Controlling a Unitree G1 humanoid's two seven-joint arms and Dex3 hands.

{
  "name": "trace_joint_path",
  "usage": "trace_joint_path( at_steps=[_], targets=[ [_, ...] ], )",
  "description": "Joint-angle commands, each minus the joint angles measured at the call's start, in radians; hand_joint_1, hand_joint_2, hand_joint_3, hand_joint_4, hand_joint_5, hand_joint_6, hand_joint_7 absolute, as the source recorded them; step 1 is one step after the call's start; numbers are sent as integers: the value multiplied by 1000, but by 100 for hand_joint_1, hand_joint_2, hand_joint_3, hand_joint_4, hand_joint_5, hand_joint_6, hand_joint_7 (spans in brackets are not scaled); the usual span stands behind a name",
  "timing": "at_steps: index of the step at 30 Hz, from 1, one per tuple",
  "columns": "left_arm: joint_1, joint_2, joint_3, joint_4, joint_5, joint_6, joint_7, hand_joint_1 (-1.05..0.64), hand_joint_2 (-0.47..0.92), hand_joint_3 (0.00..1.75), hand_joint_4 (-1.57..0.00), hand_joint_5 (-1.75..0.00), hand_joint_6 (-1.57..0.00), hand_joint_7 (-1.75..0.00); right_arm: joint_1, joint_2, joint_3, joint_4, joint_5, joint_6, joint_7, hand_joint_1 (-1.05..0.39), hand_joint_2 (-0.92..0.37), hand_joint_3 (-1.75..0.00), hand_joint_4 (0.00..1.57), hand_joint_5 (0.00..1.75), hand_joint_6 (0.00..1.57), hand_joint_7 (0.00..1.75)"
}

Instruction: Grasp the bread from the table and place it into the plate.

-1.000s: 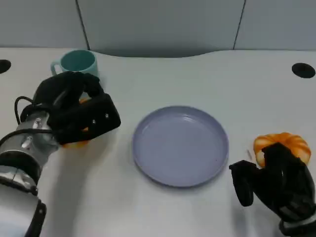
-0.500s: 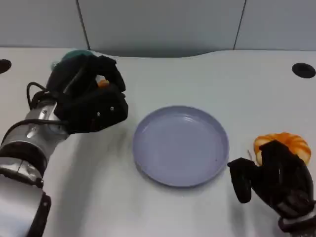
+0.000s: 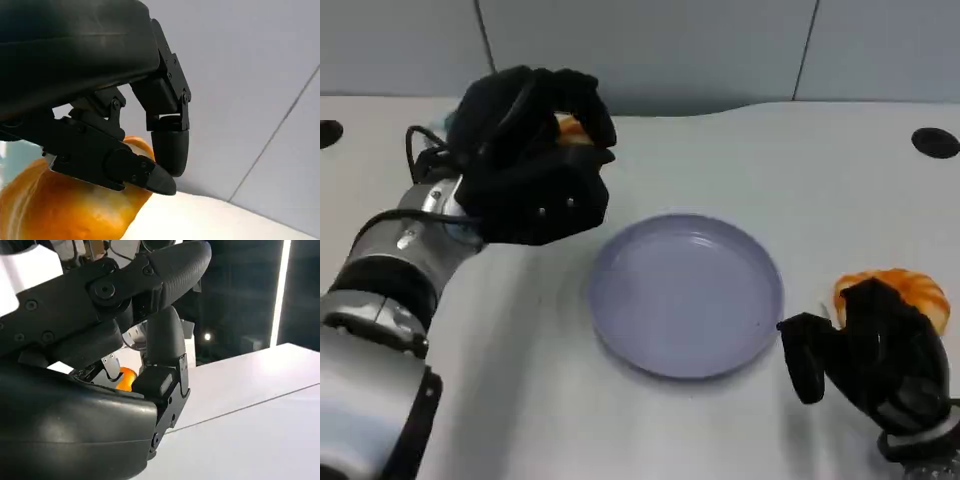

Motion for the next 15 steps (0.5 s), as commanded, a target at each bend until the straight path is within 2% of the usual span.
trace_joint_path(
  at_steps=[1,4,7,9,11,15],
  targets=[
    [3,-53,5,-3,-31,-49,-61,-52,81,0,-103,-123,-103,-81,-17,-21,-13,29,-5,-3,12,-40,-87,-1,85,175,93,98],
    [14,-82,-2,-6,-25,-77,-62,-50,80,0,-106,-117,-107,-70,-19,-24,-9,27,-9,17,19,-38,-87,0,85,175,95,93],
    [31,-126,-11,-4,-21,-104,-70,-49,79,0,-109,-116,-114,-56,-27,-9,-22,30,0,-20,45,-39,-88,-1,86,175,94,94],
    [39,-143,-18,-2,-15,-110,-67,-51,79,0,-109,-123,-119,-47,-34,-8,-27,40,-3,-47,62,-41,-89,-1,86,173,93,87],
    [48,-160,-23,-2,-17,-116,-79,-50,77,0,-109,-121,-126,-36,-28,0,-29,36,-3,-39,42,-41,-87,0,87,173,99,77],
    [66,-182,-35,-2,-14,-137,-93,-50,76,0,-110,-119,-133,-23,-24,2,-27,33,-14,-62,38,-40,-88,0,88,174,98,76]
  ],
)
